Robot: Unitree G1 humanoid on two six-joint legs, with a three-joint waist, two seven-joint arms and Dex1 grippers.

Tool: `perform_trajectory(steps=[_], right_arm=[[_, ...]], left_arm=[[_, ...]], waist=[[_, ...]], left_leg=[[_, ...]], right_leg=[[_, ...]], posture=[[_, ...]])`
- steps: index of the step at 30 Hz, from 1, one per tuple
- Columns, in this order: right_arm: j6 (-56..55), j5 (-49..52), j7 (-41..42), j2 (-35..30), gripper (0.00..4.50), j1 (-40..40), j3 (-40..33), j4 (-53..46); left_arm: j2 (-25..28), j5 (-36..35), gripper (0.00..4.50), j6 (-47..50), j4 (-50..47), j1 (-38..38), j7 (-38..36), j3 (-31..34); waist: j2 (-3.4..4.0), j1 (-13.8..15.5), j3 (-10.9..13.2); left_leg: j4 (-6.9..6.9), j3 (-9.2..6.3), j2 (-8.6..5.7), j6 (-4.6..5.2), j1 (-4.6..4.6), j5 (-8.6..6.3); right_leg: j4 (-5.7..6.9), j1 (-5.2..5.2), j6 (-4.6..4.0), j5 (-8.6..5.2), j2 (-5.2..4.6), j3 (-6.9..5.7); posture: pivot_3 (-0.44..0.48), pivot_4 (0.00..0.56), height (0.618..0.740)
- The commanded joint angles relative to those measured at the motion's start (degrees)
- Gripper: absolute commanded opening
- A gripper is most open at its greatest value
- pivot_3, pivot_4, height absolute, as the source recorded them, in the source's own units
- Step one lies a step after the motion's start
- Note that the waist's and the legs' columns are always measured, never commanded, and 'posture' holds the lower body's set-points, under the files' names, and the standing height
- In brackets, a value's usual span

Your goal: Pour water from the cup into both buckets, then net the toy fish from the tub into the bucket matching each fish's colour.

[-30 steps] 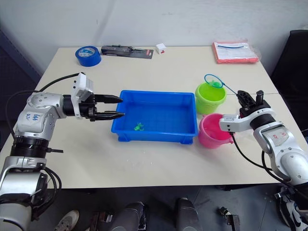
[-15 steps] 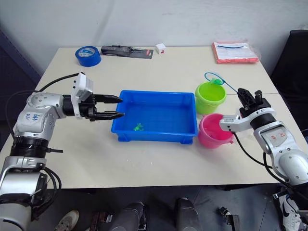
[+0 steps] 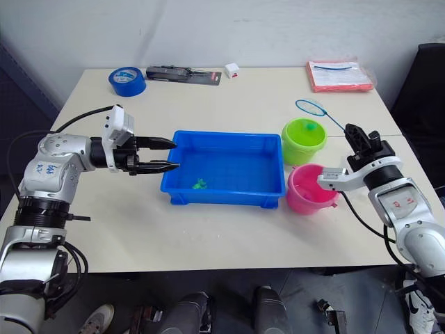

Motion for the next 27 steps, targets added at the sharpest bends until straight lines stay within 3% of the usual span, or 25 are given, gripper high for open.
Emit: perform_trajectory(steps=[1,8,13,15,18,22,27], right_arm=[[0.94,-1.96,0.04,-0.26,0.80,0.25,-2.82,-2.70],[-0.25,1.25,0.92,1.19,0.80,-0.28,-3.70,-2.27],[-3.79,24.88,12.63,5.98,0.80,-6.36,-5.71,-4.08],[3.70,40.82,26.92,8.42,0.80,-10.76,-7.81,-5.78],[12.96,54.18,39.65,8.96,0.80,-15.42,-9.74,-6.46],[32.51,67.82,50.02,9.85,0.80,-22.56,-9.81,-6.29],[50.52,77.81,55.46,9.68,0.80,-30.25,-5.34,-4.58]], left_arm=[[0.81,-0.21,3.26,-0.56,-1.71,-0.12,-0.08,1.02],[1.12,-0.40,3.26,-0.31,-2.28,0.42,0.01,1.30],[2.63,-1.29,3.26,1.73,-3.00,0.99,-1.05,1.84],[4.33,-1.54,3.26,2.99,-2.50,1.13,-2.57,1.96],[5.85,-1.58,3.26,3.68,-1.65,1.45,-3.29,2.26],[8.10,-2.34,3.26,5.35,-2.50,3.06,-4.00,3.29],[10.66,-3.83,3.26,7.94,-6.71,7.56,-3.05,6.18]], waist=[[0.00,-0.02,0.00],[0.00,-0.05,0.00],[0.00,-0.32,0.00],[0.00,-0.38,0.00],[0.00,-0.16,0.00],[0.00,-0.06,0.00],[0.00,-0.22,0.00]], left_leg=[[0.01,0.00,-0.01,0.00,0.00,0.00],[0.01,0.01,-0.01,0.00,0.00,0.00],[0.01,0.03,0.05,0.00,0.03,0.00],[0.03,0.04,0.08,0.00,0.03,0.00],[0.06,0.02,0.10,0.00,0.03,0.00],[0.14,-0.13,0.07,0.01,0.01,-0.01],[0.14,-0.23,0.11,-0.01,-0.01,-0.02]], right_leg=[[0.00,0.00,0.00,0.00,0.00,0.00],[0.01,0.00,0.00,0.00,0.00,0.02],[0.00,0.01,0.00,0.00,0.02,0.01],[-0.02,0.01,0.00,0.00,0.04,0.00],[-0.01,0.04,0.00,0.00,0.04,-0.02],[-0.04,0.15,0.00,0.00,-0.03,-0.03],[0.00,0.08,0.00,0.00,-0.25,0.08]], posture=[[0.000,0.150,0.737],[0.000,0.150,0.737],[0.000,0.150,0.737],[0.000,0.150,0.737],[0.000,0.150,0.737],[0.000,0.150,0.737],[0.000,0.150,0.737]])
